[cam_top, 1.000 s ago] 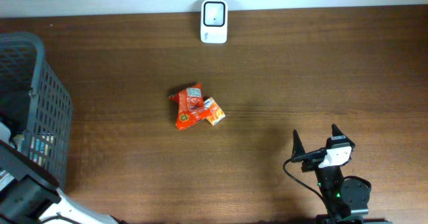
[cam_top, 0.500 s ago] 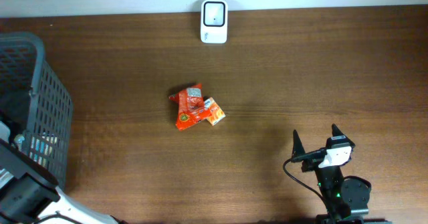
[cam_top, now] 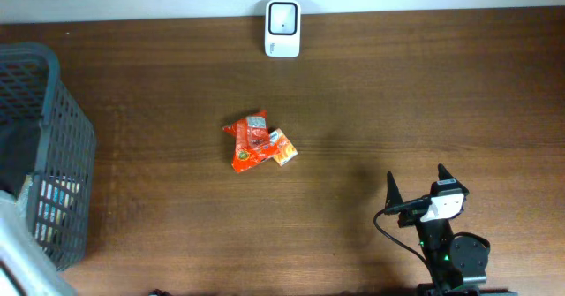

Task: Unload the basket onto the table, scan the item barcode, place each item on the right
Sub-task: 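Carry the green tissue pack out and drop it on the table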

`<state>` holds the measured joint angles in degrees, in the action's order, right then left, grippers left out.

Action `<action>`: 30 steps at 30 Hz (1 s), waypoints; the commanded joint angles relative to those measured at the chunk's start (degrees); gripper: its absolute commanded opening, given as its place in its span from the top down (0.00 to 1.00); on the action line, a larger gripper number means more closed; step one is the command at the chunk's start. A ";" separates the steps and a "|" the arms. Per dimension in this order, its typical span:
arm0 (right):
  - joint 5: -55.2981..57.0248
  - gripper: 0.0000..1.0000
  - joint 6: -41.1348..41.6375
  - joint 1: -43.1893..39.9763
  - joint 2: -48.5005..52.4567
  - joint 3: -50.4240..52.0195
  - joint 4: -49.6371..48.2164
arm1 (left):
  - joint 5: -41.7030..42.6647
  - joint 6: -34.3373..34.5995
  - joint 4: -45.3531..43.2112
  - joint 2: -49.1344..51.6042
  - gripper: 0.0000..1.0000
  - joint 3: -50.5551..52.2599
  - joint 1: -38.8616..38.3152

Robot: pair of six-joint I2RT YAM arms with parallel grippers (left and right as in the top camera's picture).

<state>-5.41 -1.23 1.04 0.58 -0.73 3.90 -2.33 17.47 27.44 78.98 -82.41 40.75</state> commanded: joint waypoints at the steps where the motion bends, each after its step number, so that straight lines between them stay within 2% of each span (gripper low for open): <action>1: 0.09 0.01 0.68 -0.35 -0.37 0.42 0.20 | 4.26 -7.85 -0.55 -7.69 1.00 -0.63 -13.20; 2: 0.07 0.02 0.68 -0.35 -0.37 0.42 0.20 | 4.26 -8.87 0.85 -8.31 1.00 -0.63 -20.04; 4: 0.09 0.01 0.68 -0.35 -0.37 0.42 0.20 | 4.17 -8.87 3.80 -7.48 1.00 -0.57 -29.03; 6: 0.07 0.01 0.68 -0.35 -0.37 0.42 0.20 | 3.65 -9.05 7.10 -3.74 1.00 -0.57 -40.59; 9: 0.09 0.01 0.68 -0.35 -0.37 0.42 0.20 | 2.34 -9.51 7.85 5.31 1.00 -0.57 -53.57; 12: 0.09 0.01 0.68 -0.35 -0.37 0.42 0.20 | 2.38 -9.90 6.38 17.16 1.00 -0.57 -63.04; 19: 0.09 0.01 0.68 -0.35 -0.37 0.42 0.20 | 2.36 -10.34 3.43 31.32 1.00 -0.57 -76.04; 22: 0.09 0.01 0.68 -0.35 -0.37 0.42 0.20 | 2.38 -10.32 2.51 35.26 1.00 -0.57 -78.29; 23: 0.09 0.01 0.68 -0.35 -0.37 0.42 0.20 | 2.40 -10.29 2.08 35.98 0.86 -0.57 -78.51; 25: 0.09 0.01 0.68 -0.35 -0.37 0.42 0.20 | 2.36 -10.32 1.51 36.04 0.27 -0.70 -78.51; 26: 0.07 0.01 0.68 -0.35 -0.37 0.42 0.20 | 2.05 -10.49 1.86 35.41 0.18 -1.68 -78.29; 27: 0.09 0.01 0.68 -0.35 -0.37 0.42 0.20 | 1.62 -10.91 2.71 34.51 0.14 -2.73 -77.77; 30: 0.09 0.01 0.68 -0.35 -0.37 0.42 0.20 | -2.69 -10.88 11.28 28.02 0.12 -10.86 -73.46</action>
<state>-5.39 -1.23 1.04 0.58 -0.73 3.88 -0.84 7.27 34.76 114.61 -86.17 -36.56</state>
